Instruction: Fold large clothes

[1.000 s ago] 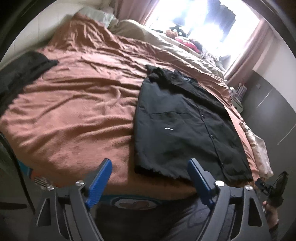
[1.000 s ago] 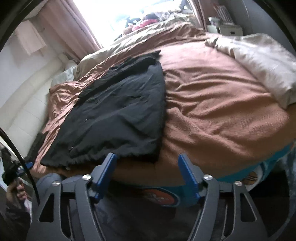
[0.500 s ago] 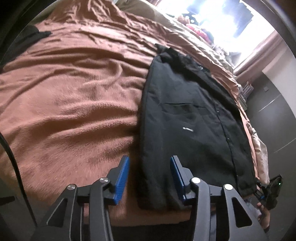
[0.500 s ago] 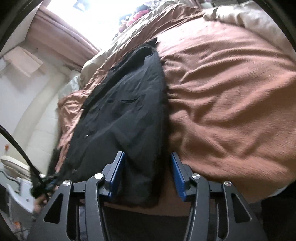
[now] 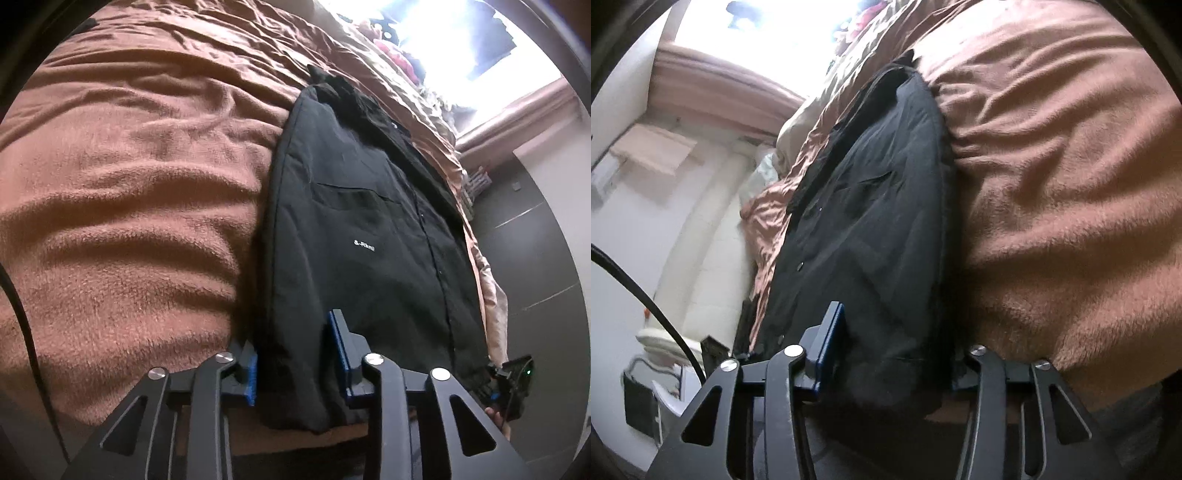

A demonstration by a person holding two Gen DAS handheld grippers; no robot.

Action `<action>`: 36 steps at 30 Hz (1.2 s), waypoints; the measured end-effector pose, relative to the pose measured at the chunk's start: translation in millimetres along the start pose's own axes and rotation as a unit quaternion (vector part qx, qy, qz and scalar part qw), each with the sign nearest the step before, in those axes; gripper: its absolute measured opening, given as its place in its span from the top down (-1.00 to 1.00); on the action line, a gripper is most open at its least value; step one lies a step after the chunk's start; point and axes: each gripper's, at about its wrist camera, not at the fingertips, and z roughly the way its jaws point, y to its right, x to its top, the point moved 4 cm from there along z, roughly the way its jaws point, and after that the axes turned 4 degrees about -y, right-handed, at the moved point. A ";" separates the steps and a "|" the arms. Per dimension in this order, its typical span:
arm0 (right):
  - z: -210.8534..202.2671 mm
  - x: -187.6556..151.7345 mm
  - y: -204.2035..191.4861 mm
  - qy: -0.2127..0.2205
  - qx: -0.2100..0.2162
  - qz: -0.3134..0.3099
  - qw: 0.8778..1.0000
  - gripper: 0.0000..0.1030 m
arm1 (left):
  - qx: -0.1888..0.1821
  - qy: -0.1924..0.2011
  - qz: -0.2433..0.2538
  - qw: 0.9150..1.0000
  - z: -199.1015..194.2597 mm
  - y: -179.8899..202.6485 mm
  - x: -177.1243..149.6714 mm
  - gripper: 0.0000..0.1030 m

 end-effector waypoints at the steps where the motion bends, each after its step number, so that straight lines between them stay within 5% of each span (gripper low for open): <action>1: 0.9 2.3 2.6 0.004 -0.004 0.006 1.000 0.47 | 0.003 0.001 -0.003 1.000 0.5 -0.4 1.0 0.52; 3: 3.1 6.8 8.4 0.011 -0.010 0.021 1.000 0.75 | 0.010 0.007 -0.004 1.000 -0.7 0.6 1.7 0.66; 8: -13.4 7.1 -13.0 0.044 -0.025 -0.010 0.999 0.91 | 0.005 0.046 0.019 0.999 -24.9 14.9 4.9 0.77; 21: -79.0 -4.9 -69.2 0.097 -0.011 -0.073 0.993 0.94 | -0.018 0.130 0.051 0.990 -113.3 59.7 6.1 0.81; 36: -189.5 -58.7 -135.1 0.161 0.019 -0.140 0.977 0.94 | -0.075 0.224 0.085 0.968 -237.3 99.9 -29.5 0.81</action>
